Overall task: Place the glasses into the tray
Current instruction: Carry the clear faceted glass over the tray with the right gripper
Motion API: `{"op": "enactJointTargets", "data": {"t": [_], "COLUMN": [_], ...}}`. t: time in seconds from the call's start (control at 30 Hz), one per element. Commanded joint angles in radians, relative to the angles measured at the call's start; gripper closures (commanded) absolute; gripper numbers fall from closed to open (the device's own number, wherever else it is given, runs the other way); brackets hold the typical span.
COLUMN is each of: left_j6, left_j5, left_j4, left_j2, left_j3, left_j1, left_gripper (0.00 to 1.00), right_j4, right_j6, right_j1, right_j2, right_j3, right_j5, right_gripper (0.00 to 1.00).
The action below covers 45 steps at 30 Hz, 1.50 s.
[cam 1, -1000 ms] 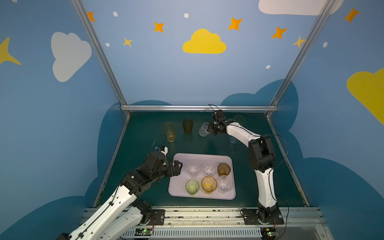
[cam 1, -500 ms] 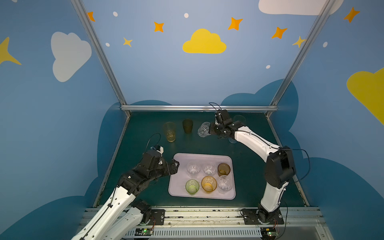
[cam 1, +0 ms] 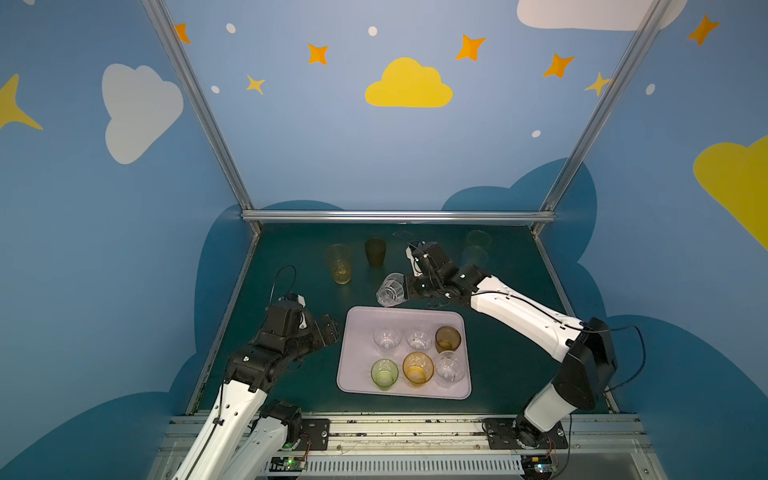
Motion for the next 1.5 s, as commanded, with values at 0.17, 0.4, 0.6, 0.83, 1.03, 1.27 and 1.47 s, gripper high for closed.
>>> {"op": "enactJointTargets", "data": {"t": [0.17,0.4,0.6,0.83,1.03,1.27,1.47], "left_j6": [0.002,0.007,0.015,0.014,0.008,0.003,0.001], "left_j5": [0.081,0.107,0.095,0.063,0.062,0.050,0.047], "left_j4": [0.000,0.014,0.014,0.006,0.011,0.007,0.005], "left_j2": [0.055,0.049,0.044,0.038,0.034,0.029,0.028], "left_j3": [-0.007,-0.017,-0.023,-0.017,-0.020,-0.022,-0.021], "left_j1": [0.092,0.176,0.225,0.263,0.279,0.290,0.293], "left_gripper": [0.00,0.00,0.00,0.00,0.00,0.00,0.00], "right_j4": [-0.043,-0.068,-0.086,-0.134,-0.135,-0.104,-0.090], "right_j6": [-0.030,-0.001,0.026,0.046,0.057,0.083,0.106], "right_j1": [0.136,0.239,0.322,0.391,0.423,0.439,0.444], "right_j2": [-0.100,-0.105,-0.072,0.002,0.056,0.104,0.145], "right_j3": [-0.013,-0.001,0.025,0.065,0.091,0.095,0.096], "right_j5": [0.005,0.032,0.081,0.135,0.126,0.108,0.101], "right_gripper": [1.00,1.00,1.00,1.00,1.00,1.00,1.00]}}
